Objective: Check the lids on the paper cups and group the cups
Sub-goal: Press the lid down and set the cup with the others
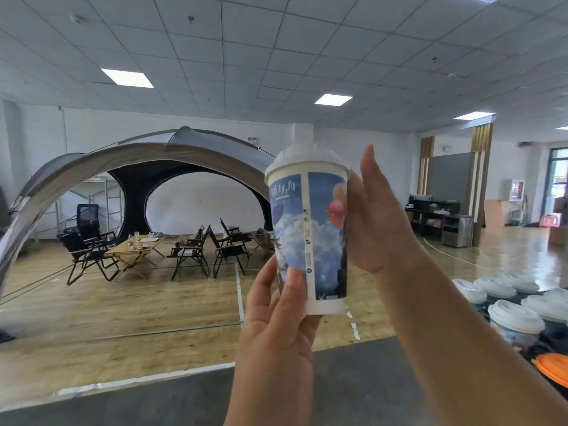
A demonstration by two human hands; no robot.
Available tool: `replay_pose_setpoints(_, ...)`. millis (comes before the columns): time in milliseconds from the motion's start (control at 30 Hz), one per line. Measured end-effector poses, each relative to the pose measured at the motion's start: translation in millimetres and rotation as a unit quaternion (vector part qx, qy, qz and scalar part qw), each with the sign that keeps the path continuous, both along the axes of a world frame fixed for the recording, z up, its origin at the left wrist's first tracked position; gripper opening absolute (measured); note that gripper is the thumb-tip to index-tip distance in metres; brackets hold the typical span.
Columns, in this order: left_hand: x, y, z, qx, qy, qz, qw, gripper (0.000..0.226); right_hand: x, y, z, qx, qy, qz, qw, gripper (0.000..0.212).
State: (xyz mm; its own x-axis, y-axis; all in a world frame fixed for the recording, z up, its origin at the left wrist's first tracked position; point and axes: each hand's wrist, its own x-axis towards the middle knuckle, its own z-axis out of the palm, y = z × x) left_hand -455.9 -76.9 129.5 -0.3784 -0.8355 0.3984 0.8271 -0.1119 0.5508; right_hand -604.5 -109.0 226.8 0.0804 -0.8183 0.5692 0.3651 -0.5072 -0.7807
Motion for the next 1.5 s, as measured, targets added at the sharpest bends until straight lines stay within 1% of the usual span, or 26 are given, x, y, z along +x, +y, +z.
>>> replay_pose_setpoints(33, -4.3, -1.5, -2.2, -0.004, -0.028, 0.043, 0.999, 0.075, -4.5, 4.0, -0.1, 0.014, 0.01, -0.023, 1.0, 0.05)
replay_pose_setpoints(67, -8.3, -1.7, -3.3, -0.017, -0.048, 0.067, 0.996, 0.073, -8.4, 5.8, 0.1, 0.031, 0.015, -0.046, 0.998, 0.051)
replay_pose_setpoints(100, -12.1, -1.5, -3.1, -0.029, -0.055, 0.08, 0.995, 0.074, -12.3, 5.5, -0.1, 0.048, 0.018, -0.07, 0.996, 0.053)
replay_pose_setpoints(167, -18.6, -0.1, -3.6, -0.039, -0.053, 0.07, 0.995, 0.079, -16.6, 5.2, -0.5, 0.074, 0.017, -0.091, 0.993, 0.056)
replay_pose_setpoints(233, -20.1, 1.5, -4.4, -0.021, -0.04, 0.013, 0.999, 0.072, -15.5, 9.1, -2.1, 0.07, -0.001, -0.068, 0.995, 0.054)
replay_pose_setpoints(300, -18.3, 2.3, -5.4, 0.009, -0.03, -0.11, 0.993, 0.068, -14.5, 10.7, -2.9, 0.042, -0.027, -0.026, 0.998, 0.05)
replay_pose_setpoints(333, -16.8, 2.6, -5.2, 0.012, -0.03, -0.172, 0.985, 0.074, -12.9, 11.0, -4.0, 0.034, -0.039, -0.004, 0.999, 0.054)
replay_pose_setpoints(367, -15.5, 2.7, -5.7, 0.011, -0.026, -0.215, 0.976, 0.08, -11.5, 9.3, -6.0, 0.027, -0.048, 0.008, 0.998, 0.065)
replay_pose_setpoints(433, -14.3, 0.0, -7.8, 0.002, -0.007, -0.247, 0.969, 0.083, -8.2, 3.8, -10.6, 0.028, -0.048, 0.006, 0.998, 0.1)
replay_pose_setpoints(467, -14.1, -2.6, -10.1, -0.005, 0.003, -0.246, 0.969, 0.08, -5.3, 1.3, -12.5, 0.028, -0.052, 0.005, 0.998, 0.111)
replay_pose_setpoints(533, -11.6, -5.6, -11.4, -0.018, 0.011, -0.235, 0.972, 0.072, 2.5, -0.1, -14.4, 0.04, -0.065, -0.002, 0.997, 0.117)
replay_pose_setpoints(567, -10.5, -9.1, -13.0, -0.024, 0.012, -0.228, 0.973, 0.07, 5.1, 0.4, -14.7, 0.051, -0.067, -0.01, 0.996, 0.114)
replay_pose_setpoints(600, -8.9, -11.4, -14.4, -0.033, 0.01, -0.216, 0.976, 0.07, 7.8, 3.8, -14.5, 0.061, -0.058, -0.039, 0.996, 0.104)
replay_pose_setpoints(667, -6.3, -17.5, -18.1, -0.057, -0.004, -0.156, 0.986, 0.074, 7.1, 9.0, -16.5, 0.05, -0.026, -0.126, 0.99, 0.067)
replay_pose_setpoints(700, -5.9, -21.9, -22.1, -0.072, -0.026, -0.105, 0.992, 0.076, 4.6, 11.9, -20.2, 0.041, -0.006, -0.148, 0.988, 0.061)
replay_pose_setpoints(767, -8.0, -32.6, -33.4, -0.124, -0.108, 0.004, 0.986, 0.076, -2.4, 19.2, -35.1, 0.046, 0.033, -0.166, 0.985, 0.058)
replay_pose_setpoints(833, -16.9, -44.0, -54.1, -0.181, -0.192, 0.064, 0.962, 0.078, -14.4, 25.5, -59.7, 0.074, 0.052, -0.17, 0.981, 0.061)
replay_pose_setpoints(900, -30.2, -51.0, -79.6, -0.217, -0.268, 0.059, 0.937, 0.084, -35.2, 32.5, -91.4, 0.116, 0.072, -0.183, 0.974, 0.06)
replay_pose_setpoints(967, -48.2, -50.6, -104.8, -0.239, -0.334, 0.023, 0.912, 0.083, -55.6, 45.2, -126.5, 0.145, 0.087, -0.186, 0.968, 0.059)
replay_pose_setpoints(1033, -69.8, -44.2, -125.0, -0.247, -0.406, 0.008, 0.88, 0.076, -78.5, 59.5, -161.8, 0.172, 0.07, -0.175, 0.967, 0.063)
replay_pose_setpoints(1133, -111.3, -36.2, -142.2, -0.25, -0.476, -0.005, 0.843, 0.061, -118.7, 73.2, -200.7, 0.201, 0.019, -0.178, 0.963, 0.073)
replay_pose_setpoints(1167, -128.1, -35.5, -145.1, -0.251, -0.487, -0.006, 0.836, 0.057, -132.9, 75.0, -207.3, 0.206, 0.007, -0.187, 0.96, 0.071)
replay_pose_setpoints(1233, -167.1, -37.6, -151.5, -0.252, -0.496, 0.001, 0.831, 0.053, -163.5, 73.2, -214.1, 0.215, -0.011, -0.207, 0.955, 0.06)
replay_pose_setpoints(1333, -229.5, -49.5, -158.1, -0.237, -0.509, 0.029, 0.827, 0.048, -219.5, 56.8, -221.6, 0.248, -0.063, -0.249, 0.934, 0.049)
replay_pose_setpoints(1400, -274.5, -65.2, -163.8, -0.215, -0.522, 0.044, 0.824, 0.056, -255.5, 39.0, -224.4, 0.265, -0.079, -0.29, 0.916, 0.045)
replay_pose_setpoints(1500, -333.3, -96.9, -169.8, -0.191, -0.546, 0.057, 0.814, 0.07, -296.7, 10.6, -225.0, 0.3, -0.073, -0.364, 0.879, 0.03)
